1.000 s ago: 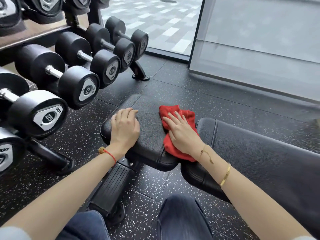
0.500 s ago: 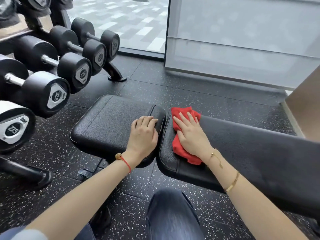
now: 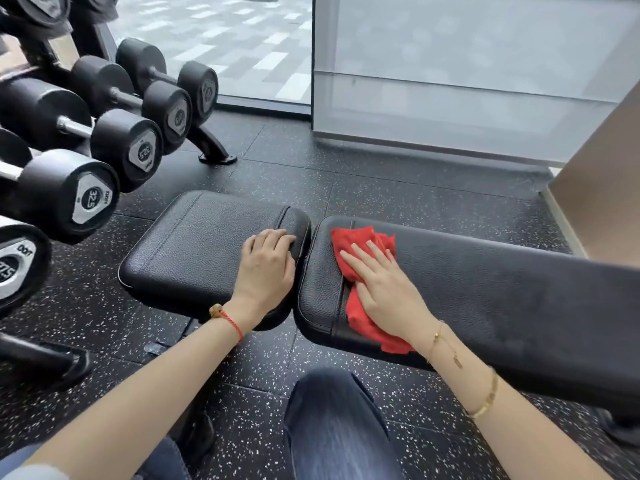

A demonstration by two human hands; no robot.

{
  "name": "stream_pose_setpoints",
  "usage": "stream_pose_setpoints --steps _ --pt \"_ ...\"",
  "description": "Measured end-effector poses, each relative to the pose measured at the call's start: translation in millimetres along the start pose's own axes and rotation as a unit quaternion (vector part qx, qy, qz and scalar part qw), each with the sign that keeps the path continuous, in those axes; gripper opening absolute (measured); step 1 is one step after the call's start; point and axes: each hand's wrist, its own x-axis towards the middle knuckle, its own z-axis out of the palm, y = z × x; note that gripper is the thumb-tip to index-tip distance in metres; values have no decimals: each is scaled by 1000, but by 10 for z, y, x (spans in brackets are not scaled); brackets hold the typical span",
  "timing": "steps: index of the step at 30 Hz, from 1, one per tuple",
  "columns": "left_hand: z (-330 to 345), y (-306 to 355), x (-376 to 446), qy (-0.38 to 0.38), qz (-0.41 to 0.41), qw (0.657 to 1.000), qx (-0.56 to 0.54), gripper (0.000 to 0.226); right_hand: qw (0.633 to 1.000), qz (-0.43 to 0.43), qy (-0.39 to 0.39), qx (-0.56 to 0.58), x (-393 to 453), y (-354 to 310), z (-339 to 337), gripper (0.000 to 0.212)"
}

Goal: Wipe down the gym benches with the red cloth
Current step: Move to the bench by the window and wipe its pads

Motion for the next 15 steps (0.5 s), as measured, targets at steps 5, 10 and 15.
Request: stream_pose_setpoints --steps 5,10,15 --pt "-20 249 -5 1 20 999 -25 35 994 108 20 -12 523 119 -44 54" --pt "61 544 -38 -7 26 998 -50 35 998 56 25 6 263 91 -28 55" --pt "178 799 -94 -14 44 996 -71 35 996 62 44 40 -319 426 -126 54"
